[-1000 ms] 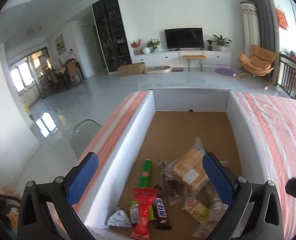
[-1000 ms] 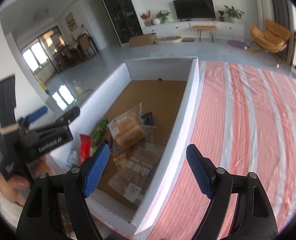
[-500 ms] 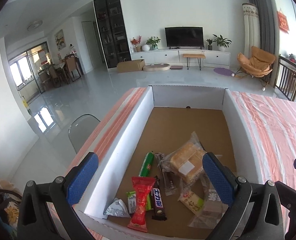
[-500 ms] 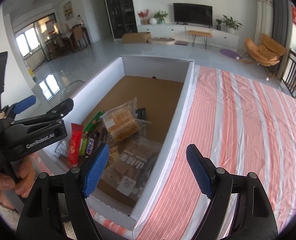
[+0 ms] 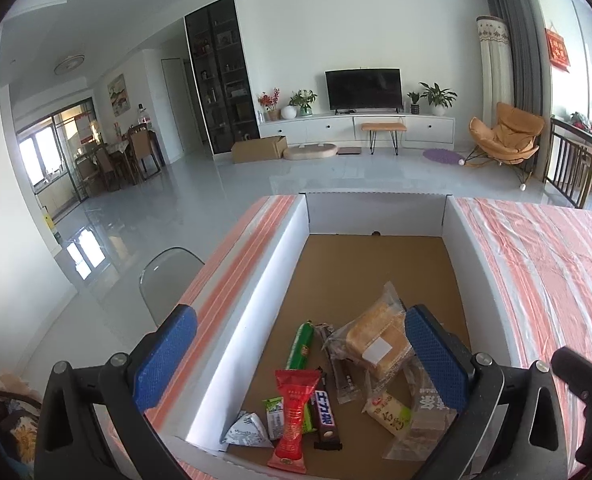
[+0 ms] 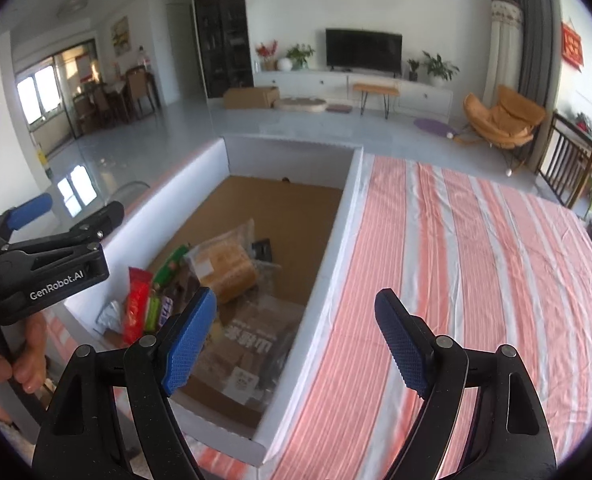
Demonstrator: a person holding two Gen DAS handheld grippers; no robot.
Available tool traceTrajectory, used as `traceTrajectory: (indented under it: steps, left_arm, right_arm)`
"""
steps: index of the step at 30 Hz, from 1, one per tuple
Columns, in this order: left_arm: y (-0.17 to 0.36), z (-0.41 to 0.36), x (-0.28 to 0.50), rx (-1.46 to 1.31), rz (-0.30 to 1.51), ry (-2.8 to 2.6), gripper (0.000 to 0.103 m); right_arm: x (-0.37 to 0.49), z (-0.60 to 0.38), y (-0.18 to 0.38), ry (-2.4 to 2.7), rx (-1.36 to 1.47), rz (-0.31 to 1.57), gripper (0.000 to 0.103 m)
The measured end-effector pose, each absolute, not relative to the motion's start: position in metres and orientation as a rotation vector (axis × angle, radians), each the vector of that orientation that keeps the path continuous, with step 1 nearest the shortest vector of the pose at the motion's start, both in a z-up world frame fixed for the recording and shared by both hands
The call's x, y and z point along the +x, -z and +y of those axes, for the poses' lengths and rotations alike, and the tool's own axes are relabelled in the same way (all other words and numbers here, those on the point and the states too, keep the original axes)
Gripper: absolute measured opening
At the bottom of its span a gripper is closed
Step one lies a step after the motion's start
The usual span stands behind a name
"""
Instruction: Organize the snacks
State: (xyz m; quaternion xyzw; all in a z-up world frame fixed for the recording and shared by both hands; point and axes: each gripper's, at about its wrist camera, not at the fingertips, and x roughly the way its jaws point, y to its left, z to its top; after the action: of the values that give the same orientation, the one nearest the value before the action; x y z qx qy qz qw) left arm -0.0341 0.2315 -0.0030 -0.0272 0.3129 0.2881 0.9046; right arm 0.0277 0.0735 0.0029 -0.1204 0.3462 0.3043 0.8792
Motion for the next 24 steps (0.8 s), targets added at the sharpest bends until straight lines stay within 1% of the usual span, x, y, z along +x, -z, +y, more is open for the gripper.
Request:
traceTrajectory:
  steps: [5, 11, 16, 24]
  left_arm:
    - [0.001, 0.229, -0.037, -0.012, 0.654, -0.623, 0.103]
    - [0.001, 0.231, -0.043, -0.07, 0.673, -0.59, 0.103]
    - [0.003, 0.232, -0.046, -0.096, 0.685, -0.584, 0.103]
    - [0.006, 0.236, -0.046, -0.157, 0.714, -0.575, 0.103]
  right_arm:
    - [0.027, 0.078, -0.008, -0.614, -0.257, 0.718, 0.084]
    - [0.03, 0.076, -0.009, -0.621, -0.231, 0.737, 0.084]
    - [0.037, 0.078, -0.006, -0.633, -0.181, 0.805, 0.084]
    - [0.033, 0.081, -0.005, -0.625, -0.179, 0.823, 0.084]
